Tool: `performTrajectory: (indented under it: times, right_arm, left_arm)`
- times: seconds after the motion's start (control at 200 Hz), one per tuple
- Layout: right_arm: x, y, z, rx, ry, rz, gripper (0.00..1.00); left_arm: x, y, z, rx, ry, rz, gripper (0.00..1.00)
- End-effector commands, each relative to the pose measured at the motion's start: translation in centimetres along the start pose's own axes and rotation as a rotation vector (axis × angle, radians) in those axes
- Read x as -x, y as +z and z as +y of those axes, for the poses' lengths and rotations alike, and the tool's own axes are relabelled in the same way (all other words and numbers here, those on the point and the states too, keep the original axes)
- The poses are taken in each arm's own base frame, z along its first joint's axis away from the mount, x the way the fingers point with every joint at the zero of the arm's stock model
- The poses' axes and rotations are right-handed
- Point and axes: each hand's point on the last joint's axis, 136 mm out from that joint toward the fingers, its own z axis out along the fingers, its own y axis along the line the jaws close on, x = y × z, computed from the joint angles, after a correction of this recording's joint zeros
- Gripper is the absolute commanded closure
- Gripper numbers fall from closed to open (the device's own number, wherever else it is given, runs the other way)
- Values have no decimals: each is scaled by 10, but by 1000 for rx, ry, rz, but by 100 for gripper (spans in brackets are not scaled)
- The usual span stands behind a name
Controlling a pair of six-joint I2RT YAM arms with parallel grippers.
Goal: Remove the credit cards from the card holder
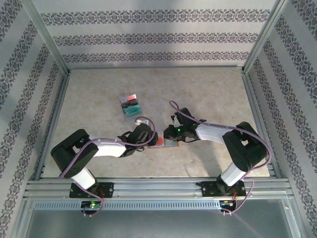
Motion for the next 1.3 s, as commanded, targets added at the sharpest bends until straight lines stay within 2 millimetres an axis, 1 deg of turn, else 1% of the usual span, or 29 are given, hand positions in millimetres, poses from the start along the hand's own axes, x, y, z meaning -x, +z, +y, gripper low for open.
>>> performTrajectory:
  times: [0.0, 0.165, 0.335, 0.565, 0.7, 0.799, 0.924, 1.104, 1.194, 1.294]
  right_arm:
    - [5, 2, 18, 45, -32, 1, 82]
    - [6, 1, 21, 48, -38, -1, 82]
    - [4, 5, 15, 31, -25, 12, 81]
    - [1, 11, 7, 11, -13, 26, 81]
    - [0, 13, 4, 7, -7, 33, 79]
    - [-1, 14, 2, 4, -3, 40, 79]
    - [-1, 17, -1, -1, 4, 46, 78]
    - [-1, 20, 6, 50, 4, 54, 78]
    - [1, 19, 11, 101, 11, 50, 78]
    - [3, 18, 18, 166, 20, 44, 78]
  left_arm:
    - [5, -1, -7, -20, 2, -20, 79]
    - [4, -7, 1, 10, 7, -24, 79]
    - [5, -11, 3, 20, 19, -23, 78]
    - [-3, -2, 2, 6, 3, 10, 78]
    - [-7, 1, 6, 20, -5, 26, 79]
    - [-10, 1, 10, 36, -10, 35, 83]
    - [-13, 2, 12, 45, -16, 44, 83]
    - [-17, 4, 15, 49, -18, 57, 84]
    - [-19, 6, 15, 48, -20, 67, 87]
    - [-21, 8, 16, 47, -25, 74, 87]
